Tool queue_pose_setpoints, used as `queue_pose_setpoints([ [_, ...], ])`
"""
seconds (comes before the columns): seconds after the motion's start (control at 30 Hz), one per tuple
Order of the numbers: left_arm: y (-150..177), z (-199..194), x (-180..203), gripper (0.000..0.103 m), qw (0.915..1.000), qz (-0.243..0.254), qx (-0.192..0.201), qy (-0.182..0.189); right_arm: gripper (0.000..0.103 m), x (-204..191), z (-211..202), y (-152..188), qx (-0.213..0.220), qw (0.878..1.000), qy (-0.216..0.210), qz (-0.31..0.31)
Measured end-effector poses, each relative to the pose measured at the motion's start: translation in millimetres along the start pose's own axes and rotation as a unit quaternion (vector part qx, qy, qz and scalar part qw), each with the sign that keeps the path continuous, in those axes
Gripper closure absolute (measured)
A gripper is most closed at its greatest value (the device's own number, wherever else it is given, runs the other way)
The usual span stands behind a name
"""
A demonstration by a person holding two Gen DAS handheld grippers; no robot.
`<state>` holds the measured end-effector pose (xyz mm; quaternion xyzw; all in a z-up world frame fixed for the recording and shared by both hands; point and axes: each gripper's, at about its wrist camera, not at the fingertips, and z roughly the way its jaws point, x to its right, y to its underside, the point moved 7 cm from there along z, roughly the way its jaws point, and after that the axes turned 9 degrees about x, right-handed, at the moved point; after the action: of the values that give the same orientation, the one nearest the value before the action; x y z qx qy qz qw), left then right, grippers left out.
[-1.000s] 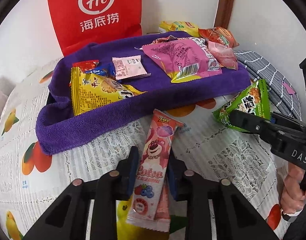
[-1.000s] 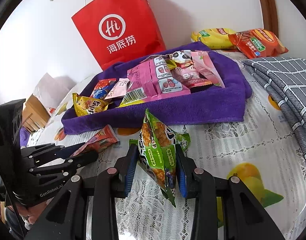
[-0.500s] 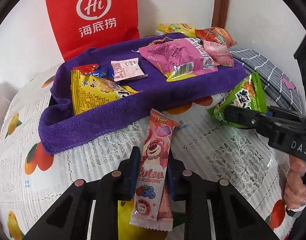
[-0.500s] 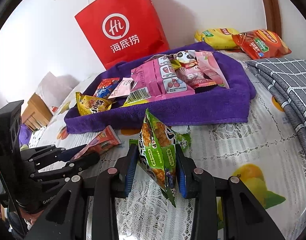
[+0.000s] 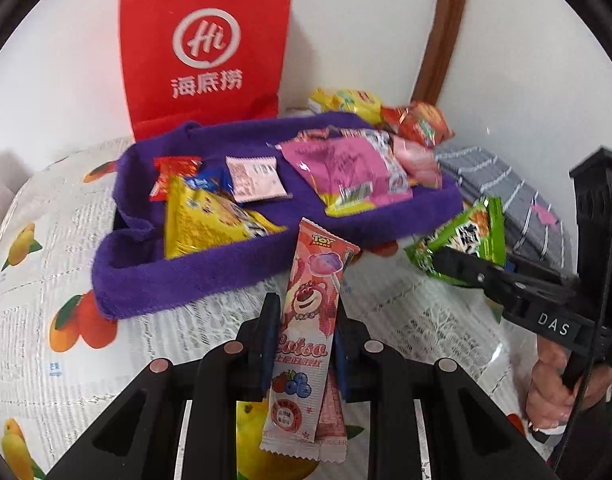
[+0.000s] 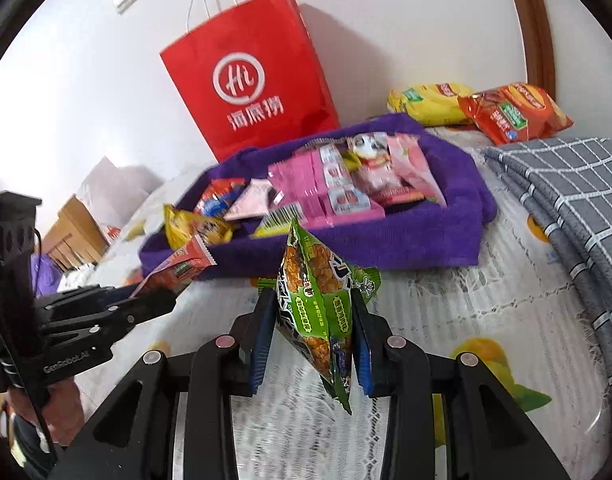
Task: Organize snacks
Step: 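Carry the green bag and pink candy stick over the towel with both tools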
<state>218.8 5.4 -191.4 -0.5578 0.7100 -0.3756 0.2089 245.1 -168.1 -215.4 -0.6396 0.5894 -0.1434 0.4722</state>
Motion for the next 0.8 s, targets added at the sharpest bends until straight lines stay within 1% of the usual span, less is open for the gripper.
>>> queue_pose_setpoints([
  [0.07,-5,-5,-5,0.081,0.9999,-0.012,0.011,0.001,0.068,-6,-6,-12,0.01,1.0,-0.005,-0.002],
  [0.17,-12,-12,-17,0.081,0.9992,-0.031,0.025,-0.006,0.068,-19,-14,-32,0.031,0.999,0.004,-0.03],
  [0.33,-20,-21,-41,0.081,0.9964,-0.059,0.046,-0.04,0.068,-36,-12,-62,0.05,0.998,-0.008,-0.049],
  [0.47,-23,-25,-59,0.081,0.9933,-0.084,0.057,-0.055,0.068,-51,2,-82,0.057,0.996,-0.019,-0.062],
  [0.6,-23,-24,-68,0.081,0.9917,-0.097,0.055,-0.064,0.068,-67,27,-93,0.051,0.996,-0.033,-0.071],
  [0.73,-21,-21,-77,0.08,0.99,-0.104,0.053,-0.079,0.068,-77,53,-93,0.04,0.995,-0.039,-0.081],
  [0.8,-20,-22,-81,0.08,0.9887,-0.113,0.053,-0.084,0.068,-82,71,-88,0.026,0.995,-0.04,-0.092],
])
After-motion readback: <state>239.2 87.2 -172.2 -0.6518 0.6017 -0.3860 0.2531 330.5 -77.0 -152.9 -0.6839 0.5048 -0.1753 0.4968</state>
